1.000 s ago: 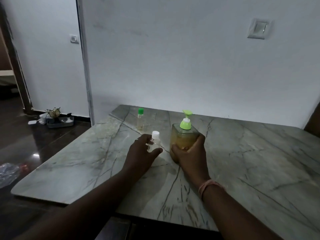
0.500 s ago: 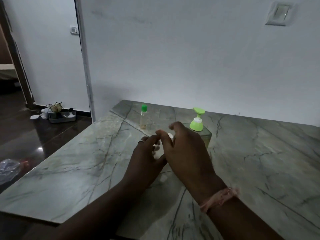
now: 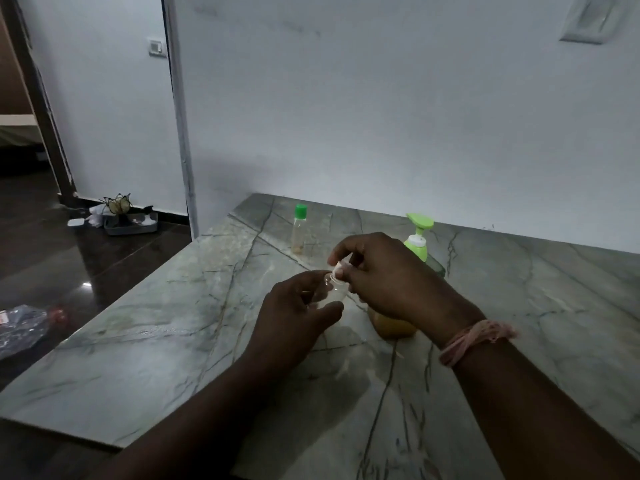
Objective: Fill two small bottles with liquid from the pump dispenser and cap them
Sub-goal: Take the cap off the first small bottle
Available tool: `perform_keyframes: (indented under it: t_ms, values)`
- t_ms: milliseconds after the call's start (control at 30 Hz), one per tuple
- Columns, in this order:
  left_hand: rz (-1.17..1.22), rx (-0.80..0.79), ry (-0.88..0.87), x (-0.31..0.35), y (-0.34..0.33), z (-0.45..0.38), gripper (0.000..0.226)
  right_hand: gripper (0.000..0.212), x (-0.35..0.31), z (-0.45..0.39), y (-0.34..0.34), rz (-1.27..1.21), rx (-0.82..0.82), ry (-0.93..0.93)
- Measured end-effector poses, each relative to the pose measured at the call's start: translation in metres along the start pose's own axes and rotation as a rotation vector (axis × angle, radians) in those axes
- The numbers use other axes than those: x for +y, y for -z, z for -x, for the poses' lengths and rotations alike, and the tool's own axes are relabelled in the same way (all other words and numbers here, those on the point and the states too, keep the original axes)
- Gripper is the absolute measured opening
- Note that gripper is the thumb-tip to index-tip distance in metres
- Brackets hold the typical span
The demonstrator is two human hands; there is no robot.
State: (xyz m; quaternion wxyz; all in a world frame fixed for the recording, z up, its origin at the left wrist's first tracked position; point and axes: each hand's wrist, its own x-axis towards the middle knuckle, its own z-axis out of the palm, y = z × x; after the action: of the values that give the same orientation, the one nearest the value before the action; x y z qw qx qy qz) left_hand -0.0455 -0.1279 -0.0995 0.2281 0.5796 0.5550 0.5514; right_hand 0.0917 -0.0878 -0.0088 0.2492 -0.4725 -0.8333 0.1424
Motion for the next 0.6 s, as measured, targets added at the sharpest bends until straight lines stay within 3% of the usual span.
perform_keyframes:
  t_ms: [133,300,400,500,600]
  values:
    - [0.052,0.042,0.014,0.002,0.003,0.002,0.042,0.042,-0.006,0.000,0.012,0.009,-0.135,0.045]
    - [0.035,0.075,-0.005,0.007,0.004,0.003,0.044,0.033,-0.021,-0.007,0.004,0.182,0.113,-0.036]
    - [0.027,0.062,-0.002,0.007,0.004,0.004,0.041,0.010,-0.020,-0.012,0.007,0.156,-0.026,0.015]
    - [0.028,0.058,0.014,0.008,0.004,0.003,0.040,0.035,-0.020,-0.013,0.014,0.045,-0.129,0.012]
    - [0.027,0.058,0.003,0.010,0.005,0.005,0.039,0.040,-0.026,-0.012,0.013,0.046,-0.044,-0.059]
